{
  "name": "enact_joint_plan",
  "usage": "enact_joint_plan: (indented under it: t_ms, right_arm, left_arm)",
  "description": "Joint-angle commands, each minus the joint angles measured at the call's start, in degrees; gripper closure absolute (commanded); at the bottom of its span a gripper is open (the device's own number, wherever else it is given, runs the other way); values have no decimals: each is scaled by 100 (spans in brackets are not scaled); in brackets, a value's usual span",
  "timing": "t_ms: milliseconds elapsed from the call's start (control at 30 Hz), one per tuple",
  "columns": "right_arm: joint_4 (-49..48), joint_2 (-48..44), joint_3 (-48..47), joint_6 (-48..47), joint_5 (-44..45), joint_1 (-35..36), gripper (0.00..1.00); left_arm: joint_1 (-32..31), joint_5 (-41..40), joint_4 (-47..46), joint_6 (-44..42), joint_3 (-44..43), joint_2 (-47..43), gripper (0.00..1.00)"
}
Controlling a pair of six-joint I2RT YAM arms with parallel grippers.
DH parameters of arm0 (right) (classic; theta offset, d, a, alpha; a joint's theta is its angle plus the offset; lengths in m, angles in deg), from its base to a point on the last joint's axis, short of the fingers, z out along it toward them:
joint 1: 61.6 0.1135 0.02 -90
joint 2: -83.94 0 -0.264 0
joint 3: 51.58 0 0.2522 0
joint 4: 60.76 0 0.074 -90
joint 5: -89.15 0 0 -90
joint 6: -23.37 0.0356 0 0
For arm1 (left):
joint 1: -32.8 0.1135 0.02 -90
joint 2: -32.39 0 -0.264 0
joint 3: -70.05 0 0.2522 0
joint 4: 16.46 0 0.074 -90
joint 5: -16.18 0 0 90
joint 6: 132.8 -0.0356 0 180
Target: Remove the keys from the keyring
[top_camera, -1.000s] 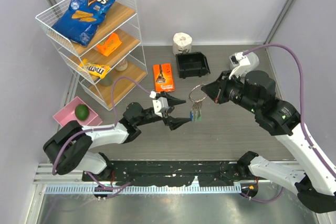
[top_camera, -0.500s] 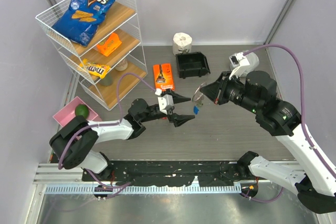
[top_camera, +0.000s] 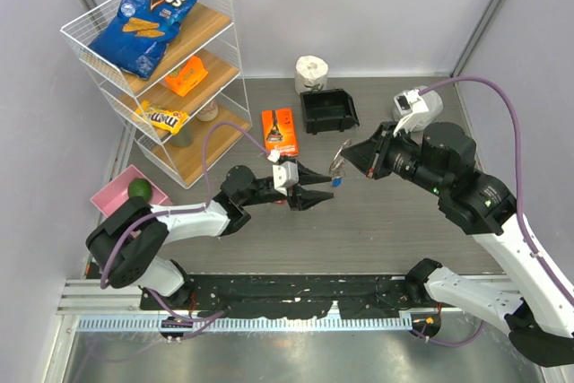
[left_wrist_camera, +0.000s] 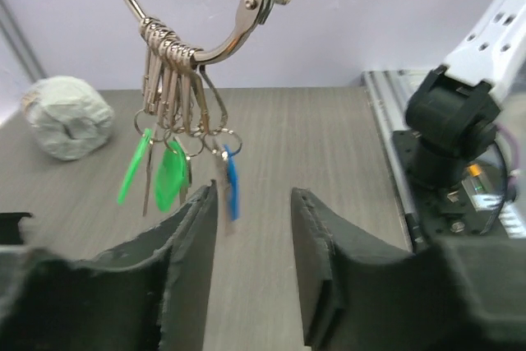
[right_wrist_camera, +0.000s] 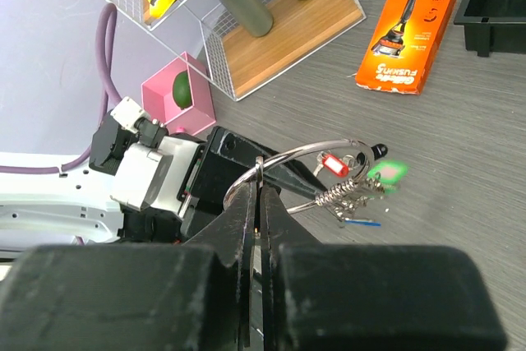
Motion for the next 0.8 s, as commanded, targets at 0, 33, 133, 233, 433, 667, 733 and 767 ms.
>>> enact_joint_plan:
  t_ms: [0,33,133,233,433,667,733,767]
  right_arm:
    - [-369,-126,-39,8,11,34,95]
    - [-360,-126,-13,17,11,34,95]
    - [-412,-152,13,34,-7,34,95]
    - [-527,-179,110,70,-59,34,95]
    - [-597,-196,136,140,-121,43,95]
    - [-466,-231,119,70,54,25,95]
    - [-395,-267,127,43,212,34,95]
    - [-317,-301,127,17,283,34,95]
  left_arm:
    - [-59,247,-168,21,-169,28,41]
    - [-68,168,-160,-5,-160,20,36]
    - [-68,36,-142,-40,-142,37,33]
    - [-77,36,-98,-23,-169,46,39]
    - [-68,71,51,-14,-248,63,76]
    - [-68,133,333,-84,-318,-15,100]
    - [-68,106,438,-76,-310,-77,100]
    - [-68,97,534,-67,-318,-121,100]
